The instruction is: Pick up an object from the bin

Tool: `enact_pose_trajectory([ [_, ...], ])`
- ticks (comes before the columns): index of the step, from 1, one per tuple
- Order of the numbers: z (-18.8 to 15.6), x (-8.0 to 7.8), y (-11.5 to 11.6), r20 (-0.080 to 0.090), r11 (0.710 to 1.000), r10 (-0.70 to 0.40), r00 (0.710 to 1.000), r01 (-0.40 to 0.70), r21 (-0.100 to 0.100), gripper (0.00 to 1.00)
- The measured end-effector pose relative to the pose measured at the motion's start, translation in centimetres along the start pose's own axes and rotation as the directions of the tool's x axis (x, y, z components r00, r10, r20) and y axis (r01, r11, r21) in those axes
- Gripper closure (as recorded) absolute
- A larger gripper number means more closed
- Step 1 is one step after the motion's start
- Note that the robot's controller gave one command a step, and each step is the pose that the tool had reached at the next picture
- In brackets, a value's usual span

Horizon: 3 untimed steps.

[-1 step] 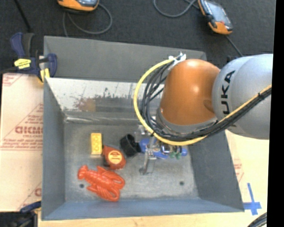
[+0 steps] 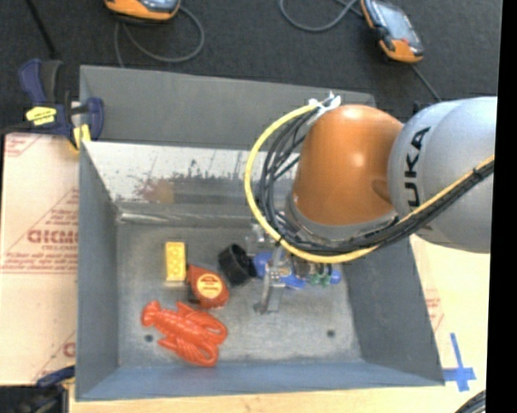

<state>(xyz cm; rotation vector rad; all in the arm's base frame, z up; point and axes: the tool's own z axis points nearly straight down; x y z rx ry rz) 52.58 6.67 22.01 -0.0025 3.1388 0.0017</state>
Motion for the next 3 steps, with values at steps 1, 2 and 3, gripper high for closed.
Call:
enact_pose_trajectory([
  [1, 4.0, -0.3, -0.7, 0.006, 0.997, 0.079, 0.997, -0.079, -0.001, 0.0],
  [2, 9.2, -1.6, -0.8, 0.003, 0.999, 0.04, 0.999, -0.04, 0.001, 0.0],
  [3, 13.1, -1.7, -1.1, 0.022, 0.998, 0.056, 0.998, -0.056, -0.003, 0.0],
])
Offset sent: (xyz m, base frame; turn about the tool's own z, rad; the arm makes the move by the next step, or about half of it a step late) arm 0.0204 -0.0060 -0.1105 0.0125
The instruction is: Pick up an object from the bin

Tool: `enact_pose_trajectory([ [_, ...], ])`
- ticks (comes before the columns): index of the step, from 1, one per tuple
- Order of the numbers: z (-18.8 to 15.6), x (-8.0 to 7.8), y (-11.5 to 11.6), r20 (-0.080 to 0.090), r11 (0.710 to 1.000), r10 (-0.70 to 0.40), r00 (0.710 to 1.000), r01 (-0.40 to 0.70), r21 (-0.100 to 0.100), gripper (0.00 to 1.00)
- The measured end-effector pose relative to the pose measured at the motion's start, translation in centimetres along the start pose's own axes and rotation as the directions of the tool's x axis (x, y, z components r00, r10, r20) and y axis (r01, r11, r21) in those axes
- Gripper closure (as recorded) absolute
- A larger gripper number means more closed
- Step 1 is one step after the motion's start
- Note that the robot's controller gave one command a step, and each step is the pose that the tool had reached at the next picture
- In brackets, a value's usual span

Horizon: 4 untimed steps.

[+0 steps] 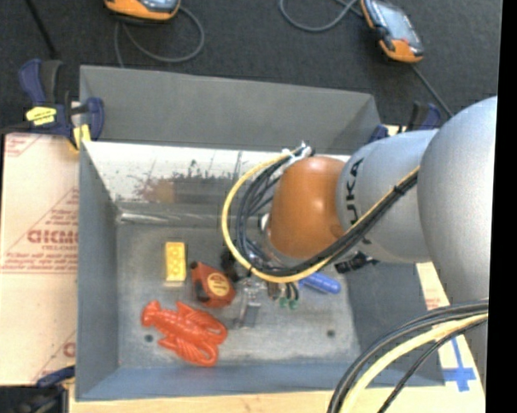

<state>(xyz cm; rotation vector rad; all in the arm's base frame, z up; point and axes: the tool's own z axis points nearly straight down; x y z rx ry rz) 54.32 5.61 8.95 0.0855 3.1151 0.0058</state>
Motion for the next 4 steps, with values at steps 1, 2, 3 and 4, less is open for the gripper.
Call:
enact_pose_trajectory([
  [1, 0.8, -0.7, -0.1, 0.015, 1.0, 0.014, 1.0, -0.014, -0.001, 0.0],
  [2, 0.7, -0.5, -0.4, 0.014, 1.0, 0.015, 1.0, -0.015, 0.005, 0.0],
  [3, 0.3, -3.1, 3.2, -0.003, 0.999, -0.053, 0.999, 0.053, 0.007, 1.0],
  [4, 0.3, -3.1, 3.2, -0.003, 0.999, -0.052, 0.999, 0.052, 0.007, 1.0],
])
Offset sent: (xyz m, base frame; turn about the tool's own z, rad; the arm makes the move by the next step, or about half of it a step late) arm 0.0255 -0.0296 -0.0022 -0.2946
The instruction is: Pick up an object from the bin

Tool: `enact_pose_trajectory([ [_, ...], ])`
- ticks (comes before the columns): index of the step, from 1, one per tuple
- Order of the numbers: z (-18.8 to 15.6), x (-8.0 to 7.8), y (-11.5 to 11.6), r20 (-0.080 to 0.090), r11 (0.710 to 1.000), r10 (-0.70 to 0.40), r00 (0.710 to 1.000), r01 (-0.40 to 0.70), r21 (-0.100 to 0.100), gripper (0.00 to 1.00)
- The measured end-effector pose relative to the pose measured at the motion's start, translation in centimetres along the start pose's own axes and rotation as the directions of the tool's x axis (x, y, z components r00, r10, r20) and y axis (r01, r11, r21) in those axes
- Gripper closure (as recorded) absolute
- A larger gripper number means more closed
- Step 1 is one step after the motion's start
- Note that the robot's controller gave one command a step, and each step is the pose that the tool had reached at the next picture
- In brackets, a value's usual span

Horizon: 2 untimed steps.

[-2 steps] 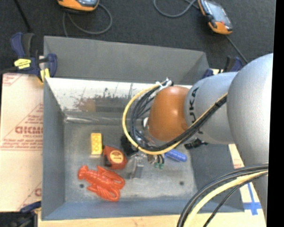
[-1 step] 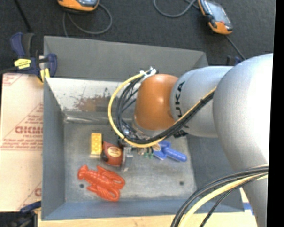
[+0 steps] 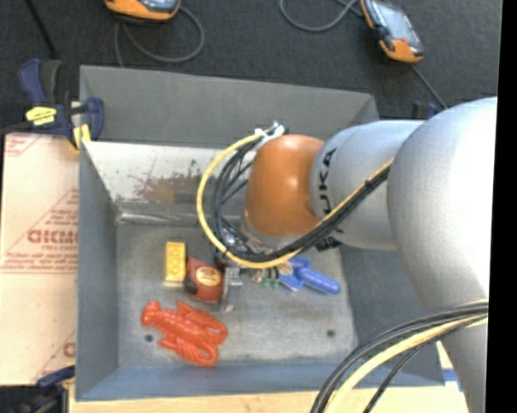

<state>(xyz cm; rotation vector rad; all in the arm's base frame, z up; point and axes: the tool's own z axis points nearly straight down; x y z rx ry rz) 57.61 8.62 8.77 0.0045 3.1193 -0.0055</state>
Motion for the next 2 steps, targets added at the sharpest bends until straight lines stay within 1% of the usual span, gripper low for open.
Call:
enact_pose_trajectory([
  [1, 0.02, -0.3, -2.21, 0.018, 0.998, -0.054, 0.998, 0.054, -0.008, 1.0],
  [2, -0.13, -0.45, -1.81, 0.029, 0.999, -0.049, 0.998, 0.049, -0.001, 1.0],
])
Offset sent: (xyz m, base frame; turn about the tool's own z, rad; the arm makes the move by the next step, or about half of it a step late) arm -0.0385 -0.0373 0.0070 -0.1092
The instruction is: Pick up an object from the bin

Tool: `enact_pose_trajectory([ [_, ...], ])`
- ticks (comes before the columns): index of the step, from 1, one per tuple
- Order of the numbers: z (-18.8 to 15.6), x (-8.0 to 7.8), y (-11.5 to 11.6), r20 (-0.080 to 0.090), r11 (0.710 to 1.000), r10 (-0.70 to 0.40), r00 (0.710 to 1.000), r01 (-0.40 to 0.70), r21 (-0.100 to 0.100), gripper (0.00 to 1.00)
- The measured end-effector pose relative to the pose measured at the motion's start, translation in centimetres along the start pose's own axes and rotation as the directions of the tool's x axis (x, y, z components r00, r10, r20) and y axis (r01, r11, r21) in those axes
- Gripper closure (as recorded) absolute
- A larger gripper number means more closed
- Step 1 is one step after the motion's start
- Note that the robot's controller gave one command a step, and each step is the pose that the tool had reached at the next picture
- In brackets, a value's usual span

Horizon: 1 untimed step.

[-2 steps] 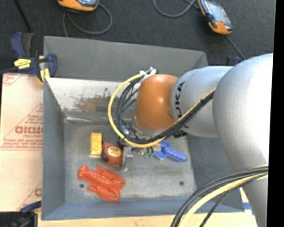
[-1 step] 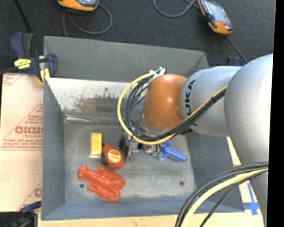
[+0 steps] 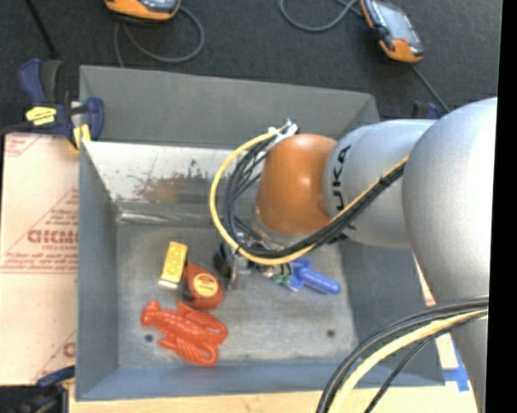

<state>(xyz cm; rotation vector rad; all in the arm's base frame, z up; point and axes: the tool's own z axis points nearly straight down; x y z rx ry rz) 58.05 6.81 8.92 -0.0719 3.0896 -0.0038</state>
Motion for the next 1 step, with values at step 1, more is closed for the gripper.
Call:
enact_pose_trajectory([
  [1, -3.14, 2.88, -1.12, -0.051, 0.999, -0.051, 0.997, 0.051, -0.005, 1.0],
])
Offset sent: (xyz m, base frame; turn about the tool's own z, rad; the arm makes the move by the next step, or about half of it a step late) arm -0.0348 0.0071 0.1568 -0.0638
